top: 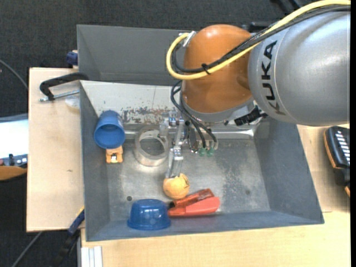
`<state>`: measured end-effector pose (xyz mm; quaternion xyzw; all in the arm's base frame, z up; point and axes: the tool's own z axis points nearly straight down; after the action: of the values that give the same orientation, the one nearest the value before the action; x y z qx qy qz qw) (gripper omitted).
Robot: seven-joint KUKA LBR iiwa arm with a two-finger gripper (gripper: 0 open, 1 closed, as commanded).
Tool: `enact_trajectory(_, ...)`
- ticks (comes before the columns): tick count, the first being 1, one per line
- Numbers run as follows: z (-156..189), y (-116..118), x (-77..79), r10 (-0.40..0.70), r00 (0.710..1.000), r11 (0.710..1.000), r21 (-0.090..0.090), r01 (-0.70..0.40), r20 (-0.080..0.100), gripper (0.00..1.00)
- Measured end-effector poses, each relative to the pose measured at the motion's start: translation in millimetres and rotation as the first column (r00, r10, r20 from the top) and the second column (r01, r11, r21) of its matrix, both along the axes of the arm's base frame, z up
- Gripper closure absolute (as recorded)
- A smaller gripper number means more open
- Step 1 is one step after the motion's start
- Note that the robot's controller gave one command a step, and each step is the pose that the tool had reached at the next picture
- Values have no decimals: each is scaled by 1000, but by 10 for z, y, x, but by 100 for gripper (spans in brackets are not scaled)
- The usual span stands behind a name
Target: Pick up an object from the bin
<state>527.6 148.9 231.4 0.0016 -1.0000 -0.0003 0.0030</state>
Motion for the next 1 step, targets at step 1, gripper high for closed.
enact_trajectory(1, 47, -10, 18, -2, 1000, 1000, 2, 2, 9, 0)
